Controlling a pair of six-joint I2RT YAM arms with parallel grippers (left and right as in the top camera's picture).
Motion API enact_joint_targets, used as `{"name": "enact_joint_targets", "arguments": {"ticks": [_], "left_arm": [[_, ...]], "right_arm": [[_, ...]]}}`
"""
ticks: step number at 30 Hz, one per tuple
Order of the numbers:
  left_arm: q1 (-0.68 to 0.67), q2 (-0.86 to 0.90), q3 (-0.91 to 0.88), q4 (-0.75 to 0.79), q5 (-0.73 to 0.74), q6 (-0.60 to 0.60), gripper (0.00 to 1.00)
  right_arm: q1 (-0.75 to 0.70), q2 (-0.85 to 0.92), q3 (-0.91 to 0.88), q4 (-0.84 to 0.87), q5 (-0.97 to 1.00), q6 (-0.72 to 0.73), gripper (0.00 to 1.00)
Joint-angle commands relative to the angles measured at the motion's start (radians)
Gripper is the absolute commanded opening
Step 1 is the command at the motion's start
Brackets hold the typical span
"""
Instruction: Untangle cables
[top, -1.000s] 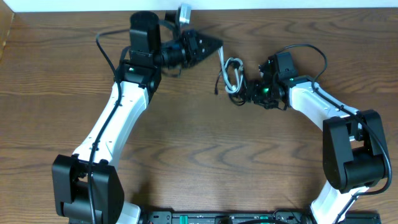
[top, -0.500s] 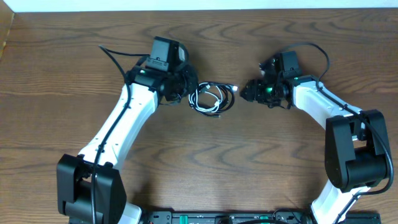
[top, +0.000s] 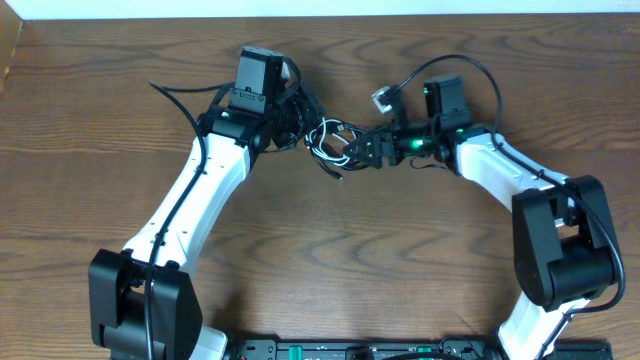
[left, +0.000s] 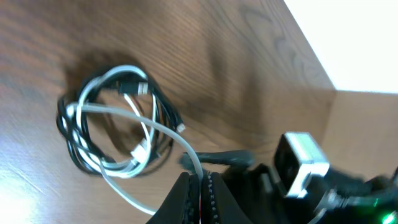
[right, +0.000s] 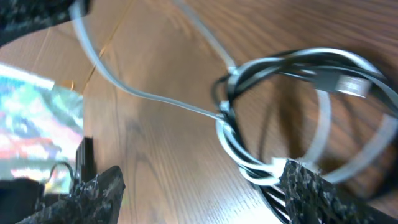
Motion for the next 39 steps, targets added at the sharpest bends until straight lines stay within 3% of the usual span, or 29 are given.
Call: {"name": "enact_joint_targets", "arguments": {"ticks": [1,6,12,15,17,21,28,39], "left_arm": [[-0.004,-0.027,0.013,0.0,0.039,-0.192,0.08],[-0.005,-0.027,0.013,-0.014,0.041,-0.333,0.07],[-0.005,-0.027,0.013,-0.015,0.068,-0.413,0.07],[0.001,-0.027,0.013,-0.042,0.037,-0.284,0.07],[0.016,-0.027,0.013,-0.094,-0.029,-0.171,0.07],[0.061,-0.024,0.013,-0.222,-0.168,-0.065,0.08],[0.105,0.035,0.013,-0.311,-0.061,0.075,0.08],[0.104,0.147,0.013,-0.309,-0.011,0.103,0.08]], "right_arm": [[0.039,0.004,0.007,0.038,-0.045,-0.069,0.77],[0.061,0.004,0.007,0.107,-0.009,-0.063,0.77],[0.095,0.005,0.007,0.176,0.218,0.055,0.73],[0.096,0.005,0.007,0.176,0.291,0.156,0.66],[0.087,0.005,0.006,0.171,0.34,0.259,0.65],[0.074,0.005,0.007,0.206,0.343,0.373,0.66],[0.084,0.005,0.009,0.272,0.348,0.603,0.66],[0.12,0.13,0.093,0.341,0.234,0.838,0.62]]}}
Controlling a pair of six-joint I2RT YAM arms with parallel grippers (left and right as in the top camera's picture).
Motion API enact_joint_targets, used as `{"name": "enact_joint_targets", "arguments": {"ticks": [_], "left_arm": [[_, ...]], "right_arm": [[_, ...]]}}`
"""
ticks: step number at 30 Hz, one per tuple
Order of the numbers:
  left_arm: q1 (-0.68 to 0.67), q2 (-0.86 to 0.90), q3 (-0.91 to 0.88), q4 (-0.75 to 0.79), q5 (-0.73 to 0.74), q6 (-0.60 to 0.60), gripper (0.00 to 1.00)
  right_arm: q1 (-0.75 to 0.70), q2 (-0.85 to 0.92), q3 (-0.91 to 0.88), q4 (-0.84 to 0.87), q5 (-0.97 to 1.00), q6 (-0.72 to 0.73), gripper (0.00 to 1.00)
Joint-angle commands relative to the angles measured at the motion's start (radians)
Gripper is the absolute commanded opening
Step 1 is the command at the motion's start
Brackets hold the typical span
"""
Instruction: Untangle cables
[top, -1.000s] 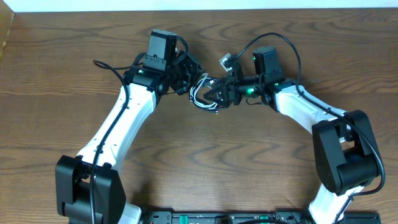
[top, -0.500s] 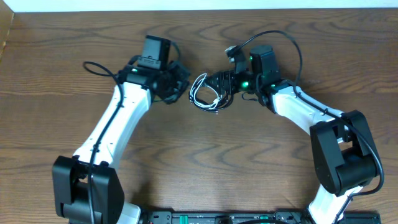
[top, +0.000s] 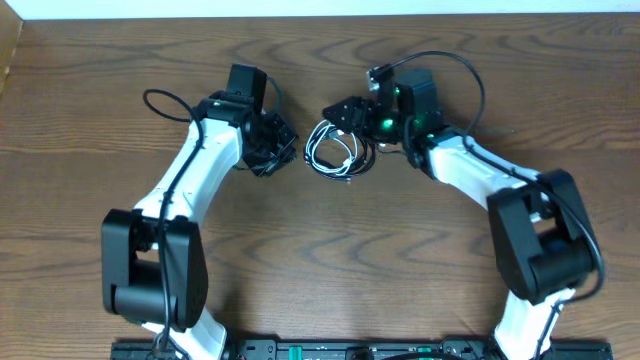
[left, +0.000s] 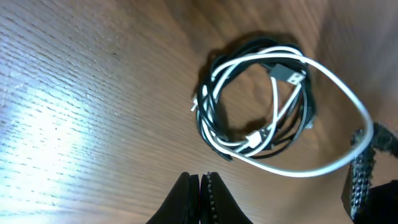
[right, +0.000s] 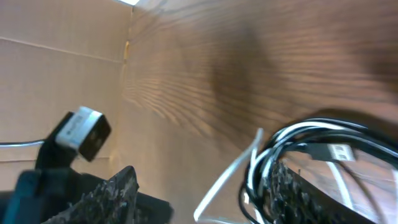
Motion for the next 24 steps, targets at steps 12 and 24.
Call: {"name": "enact_joint_targets", "arguments": {"ticks": [12,24], "left_arm": [[0.005,0.003,0.012,0.011,0.013,0.028,0.08],[-0.017,0.1,0.011,0.142,0.137,-0.006,0.12]], "right_arm": [[0.011,0.17,0.165,0.042,-0.174,0.061,0.01],[-0.111,0.119,0.165,-0.089,-0.281,-0.05,0.01]]}}
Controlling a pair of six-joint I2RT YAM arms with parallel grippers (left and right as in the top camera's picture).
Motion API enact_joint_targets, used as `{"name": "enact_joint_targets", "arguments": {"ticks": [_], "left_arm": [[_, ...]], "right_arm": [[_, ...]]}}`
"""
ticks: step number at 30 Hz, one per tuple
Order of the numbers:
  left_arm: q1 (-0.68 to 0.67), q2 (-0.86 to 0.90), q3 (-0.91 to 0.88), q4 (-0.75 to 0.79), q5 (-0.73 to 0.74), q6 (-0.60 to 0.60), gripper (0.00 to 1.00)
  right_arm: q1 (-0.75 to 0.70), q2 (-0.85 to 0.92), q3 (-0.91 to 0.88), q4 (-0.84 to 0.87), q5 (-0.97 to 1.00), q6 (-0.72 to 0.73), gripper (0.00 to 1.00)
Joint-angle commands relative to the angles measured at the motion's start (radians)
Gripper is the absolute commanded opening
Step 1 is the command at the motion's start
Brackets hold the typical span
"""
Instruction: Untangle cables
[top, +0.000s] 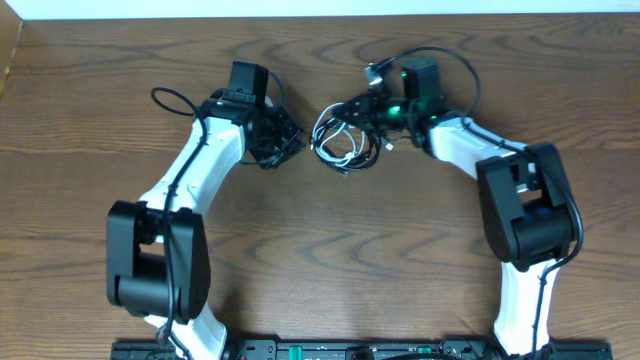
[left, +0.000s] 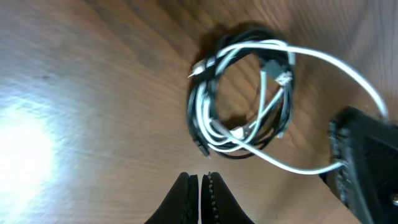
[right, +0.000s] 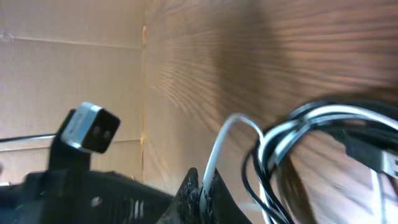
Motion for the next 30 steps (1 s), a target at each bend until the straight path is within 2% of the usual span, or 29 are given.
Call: {"name": "enact_joint_targets", "arguments": {"ticks": [1,3,4,8,10,20,30], "left_arm": [[-0.024,0.073,0.011,0.038,0.049,-0.021,0.14],[-0.037,0.098,0.011,0.075,0.051,-0.04,0.17],[-0.044,0.111,0.011,0.094,0.051,-0.058,0.25],[-0.061,0.146,0.011,0.172,0.047,-0.11,0.39],[-0.065,0.163,0.011,0.206,0.043,-0.129,0.41],[-0.066,0.201,0.011,0.238,-0.061,-0.204,0.41],[-0.092,0.208,0.011,0.38,-0.051,-0.203,0.41]], "right_arm": [[-0.015,-0.044,0.02,-0.067,-0.027,-0.089,0.01],[-0.014,-0.044,0.02,-0.117,-0.01,-0.129,0.01],[-0.011,-0.044,0.02,-0.148,0.003,-0.15,0.01],[0.002,-0.044,0.02,-0.27,0.079,-0.241,0.01],[0.006,-0.045,0.02,-0.323,0.115,-0.284,0.01],[0.013,-0.167,0.02,-0.516,0.323,-0.473,0.01],[0.016,-0.198,0.02,-0.627,0.371,-0.529,0.01]]}}
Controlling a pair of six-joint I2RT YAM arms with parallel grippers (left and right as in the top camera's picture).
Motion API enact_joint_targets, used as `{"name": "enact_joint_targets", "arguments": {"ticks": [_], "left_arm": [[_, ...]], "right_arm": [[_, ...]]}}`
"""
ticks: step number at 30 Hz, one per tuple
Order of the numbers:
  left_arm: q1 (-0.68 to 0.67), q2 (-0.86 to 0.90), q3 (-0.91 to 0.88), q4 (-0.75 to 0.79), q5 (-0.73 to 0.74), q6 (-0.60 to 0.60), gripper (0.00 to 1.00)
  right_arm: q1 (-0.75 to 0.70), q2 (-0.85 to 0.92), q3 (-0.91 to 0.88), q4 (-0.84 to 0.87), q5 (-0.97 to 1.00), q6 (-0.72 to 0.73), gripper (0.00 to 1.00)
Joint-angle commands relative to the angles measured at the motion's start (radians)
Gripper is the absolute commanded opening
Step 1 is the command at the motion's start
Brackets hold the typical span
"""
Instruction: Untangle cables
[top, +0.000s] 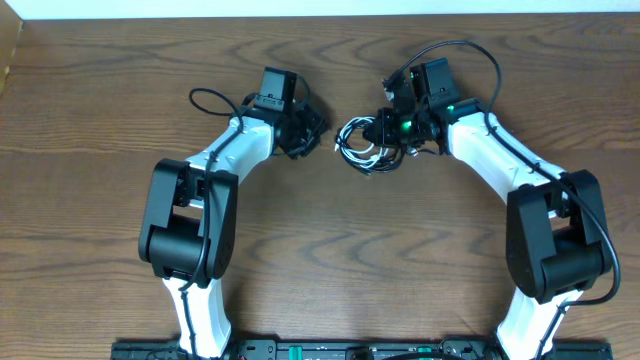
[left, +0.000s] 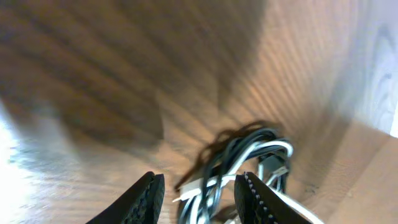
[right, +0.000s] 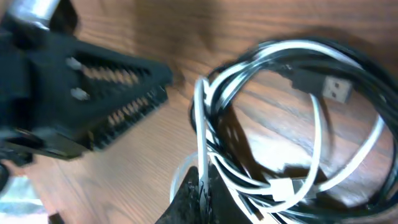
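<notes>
A tangled coil of black and white cables (top: 368, 146) lies on the wooden table (top: 320, 260) between the two arms. My right gripper (top: 388, 128) sits over the coil's right side. In the right wrist view it (right: 202, 183) is shut on a white cable strand (right: 200, 124) that rises from the coil (right: 298, 137); a USB plug (right: 329, 88) shows on top. My left gripper (top: 312, 128) stands just left of the coil. Its jaws (left: 200, 198) are open, with the coil's edge (left: 245, 163) showing between the fingers.
The arms' own black leads arch over the table behind each wrist, one at the left (top: 207, 97) and one at the right (top: 470, 50). The table's far edge (top: 320, 14) runs along the top. A cardboard wall (top: 8, 45) stands at the upper left.
My left gripper was shut and left of the coil; now it is open and closer to it. The coil and my right gripper, still shut on the white strand, sit further right.
At first my left gripper was shut on a white strand and the right one was open at the coil. Then the left was shut and empty, apart from the coil. Then the right was shut on a white strand. Now the left stands open at the coil.
</notes>
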Motion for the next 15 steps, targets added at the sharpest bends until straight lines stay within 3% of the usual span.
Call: {"name": "enact_joint_targets", "arguments": {"ticks": [1,15], "left_arm": [[-0.023,0.013,0.011,0.013,-0.009,-0.009,0.41],[-0.11,0.022,0.011,-0.054,-0.093,-0.006,0.4]], "right_arm": [[0.008,-0.005,0.012,-0.013,0.024,-0.047,0.01],[0.012,-0.005,0.012,-0.02,0.024,-0.056,0.01]]}}
